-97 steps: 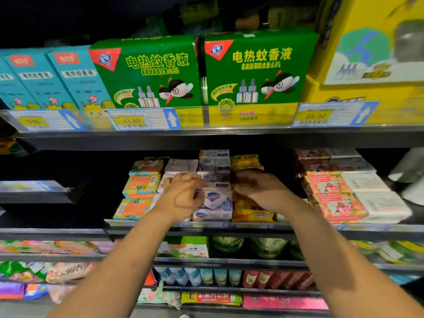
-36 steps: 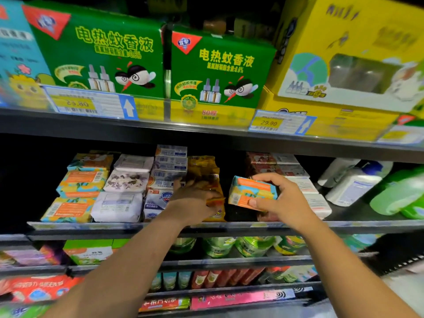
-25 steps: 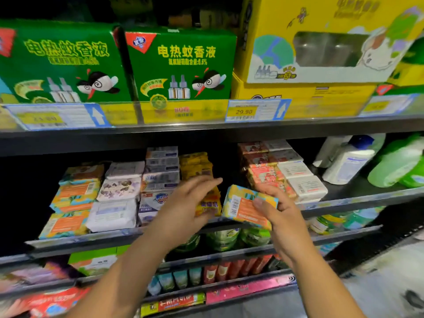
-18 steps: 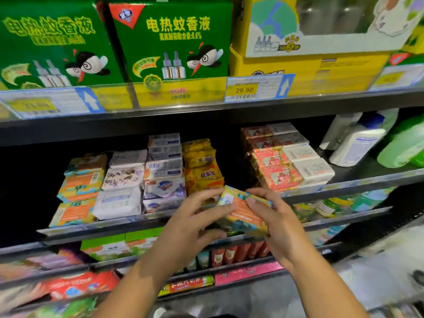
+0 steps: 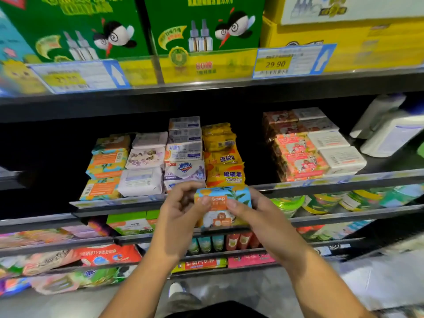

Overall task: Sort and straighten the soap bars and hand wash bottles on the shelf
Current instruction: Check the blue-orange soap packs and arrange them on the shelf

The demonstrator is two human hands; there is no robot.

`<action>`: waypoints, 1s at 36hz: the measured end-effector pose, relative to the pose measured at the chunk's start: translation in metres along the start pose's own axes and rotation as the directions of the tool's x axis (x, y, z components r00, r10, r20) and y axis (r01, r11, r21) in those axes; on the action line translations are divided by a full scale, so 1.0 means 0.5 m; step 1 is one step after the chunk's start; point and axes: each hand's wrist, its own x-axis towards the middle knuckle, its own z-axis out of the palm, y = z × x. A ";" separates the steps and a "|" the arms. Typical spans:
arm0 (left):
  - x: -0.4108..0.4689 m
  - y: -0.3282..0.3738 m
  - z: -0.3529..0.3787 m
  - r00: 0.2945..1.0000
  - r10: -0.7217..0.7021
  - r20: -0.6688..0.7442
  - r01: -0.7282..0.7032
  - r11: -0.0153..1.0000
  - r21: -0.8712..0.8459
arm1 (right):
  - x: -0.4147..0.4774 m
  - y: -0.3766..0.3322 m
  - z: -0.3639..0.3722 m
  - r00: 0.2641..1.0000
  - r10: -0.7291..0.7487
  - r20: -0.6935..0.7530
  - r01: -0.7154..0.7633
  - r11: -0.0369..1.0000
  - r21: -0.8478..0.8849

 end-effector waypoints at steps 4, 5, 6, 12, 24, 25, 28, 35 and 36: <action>-0.009 -0.011 -0.001 0.994 -0.052 0.097 0.049 0.998 0.037 | 0.000 0.004 0.008 0.982 -0.065 -0.180 0.079 0.994 0.074; -0.008 -0.013 -0.006 0.988 -0.019 0.150 0.006 0.997 0.081 | 0.000 0.005 0.005 0.977 -0.073 -0.200 0.091 0.992 0.083; -0.005 -0.018 -0.013 0.974 0.039 0.222 -0.074 0.986 0.150 | -0.002 0.005 0.000 0.976 -0.071 -0.207 0.094 0.991 0.100; 0.024 -0.037 -0.023 0.799 0.220 0.560 -0.548 0.652 0.525 | -0.009 0.001 -0.021 0.981 0.123 -0.153 -0.063 0.935 0.350; 0.011 -0.024 0.050 0.982 -0.005 0.189 -0.031 0.982 0.185 | -0.027 0.008 -0.036 0.987 0.029 -0.157 -0.029 1.000 0.003; 0.008 -0.025 0.059 0.985 -0.028 0.168 -0.002 0.984 0.177 | -0.026 0.011 -0.033 0.978 -0.002 -0.208 0.004 1.000 0.011; -0.009 -0.029 0.081 0.985 -0.029 0.171 -0.004 0.982 0.191 | -0.024 0.022 -0.032 0.910 -0.199 -0.365 0.169 0.979 -0.112; -0.011 -0.042 0.064 0.879 -0.004 0.477 -0.128 0.961 0.243 | -0.035 0.013 -0.054 0.936 0.097 -0.338 0.025 0.941 0.338; -0.008 -0.044 0.061 0.866 0.005 0.500 -0.172 0.942 0.288 | -0.037 0.011 -0.054 0.942 0.131 -0.308 0.007 0.913 0.408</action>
